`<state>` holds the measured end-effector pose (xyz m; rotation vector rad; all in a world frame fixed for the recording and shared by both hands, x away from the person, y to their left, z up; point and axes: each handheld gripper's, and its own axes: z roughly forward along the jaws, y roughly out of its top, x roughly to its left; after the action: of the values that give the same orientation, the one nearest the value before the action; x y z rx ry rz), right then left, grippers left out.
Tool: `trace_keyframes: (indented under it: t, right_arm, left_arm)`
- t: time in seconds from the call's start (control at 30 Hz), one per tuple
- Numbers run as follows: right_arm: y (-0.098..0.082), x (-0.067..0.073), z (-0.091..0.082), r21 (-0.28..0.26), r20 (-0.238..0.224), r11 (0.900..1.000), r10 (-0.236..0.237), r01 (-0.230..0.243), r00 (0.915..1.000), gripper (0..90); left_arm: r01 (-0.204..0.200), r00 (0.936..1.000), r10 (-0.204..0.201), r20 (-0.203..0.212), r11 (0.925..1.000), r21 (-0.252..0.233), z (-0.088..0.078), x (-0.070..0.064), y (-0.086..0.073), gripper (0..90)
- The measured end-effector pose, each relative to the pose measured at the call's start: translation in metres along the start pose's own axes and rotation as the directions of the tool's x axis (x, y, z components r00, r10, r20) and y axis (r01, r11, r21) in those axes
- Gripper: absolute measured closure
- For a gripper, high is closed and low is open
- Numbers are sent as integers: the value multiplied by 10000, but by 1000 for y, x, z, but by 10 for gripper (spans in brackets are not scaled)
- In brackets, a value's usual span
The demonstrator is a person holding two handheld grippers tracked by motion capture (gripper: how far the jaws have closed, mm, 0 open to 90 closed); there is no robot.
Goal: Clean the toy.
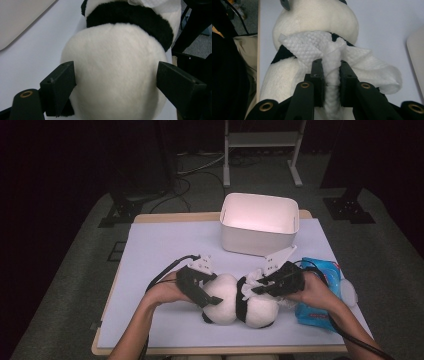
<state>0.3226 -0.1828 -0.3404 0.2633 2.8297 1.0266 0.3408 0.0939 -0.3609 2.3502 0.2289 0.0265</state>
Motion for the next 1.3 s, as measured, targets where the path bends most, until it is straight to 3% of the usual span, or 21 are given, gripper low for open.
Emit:
trace_keyframes:
  t: [0.17,0.33,0.43,0.47,0.6,0.7,1.0,1.17,1.23,1.3]
  right_arm:
    - [0,4,0,-33,-17,9999,-168,168,9999,763]
    - [3,9,0,83,-30,9993,-359,360,9993,763]
    - [3,10,0,138,-3,9992,-370,370,9993,762]
    - [4,10,0,157,-21,9991,-386,386,9993,762]
    - [6,7,-1,134,24,9996,-258,258,9997,758]
    - [7,2,-3,63,-19,10000,-50,50,10000,756]
    - [17,-5,-11,339,429,9994,-96,81,9990,757]
    - [20,-11,-16,327,673,9995,-48,26,9977,757]
    - [22,-13,-17,323,744,9995,-5,-20,9972,756]
    - [26,-17,-20,361,969,9992,126,-162,9952,752]
  left_arm:
    - [-213,9996,210,171,9996,199,2,3,7,107]
    - [-114,9992,95,381,9987,500,11,5,7,110]
    - [-54,9989,38,478,9994,332,16,6,2,138]
    - [-77,9990,64,449,9996,280,16,6,1,186]
    - [-202,9997,201,107,9998,39,13,3,-2,397]
    - [-349,9991,345,-229,9993,-167,10,1,-1,464]
    - [-752,9928,707,-963,9962,-443,2,2,9,498]
    - [-1342,9807,1277,-1482,9904,-344,-4,4,17,501]
    - [-1297,9805,1199,-1558,9901,-542,-6,5,18,500]
    - [-1403,9758,1282,-1772,9884,-579,-9,6,20,501]
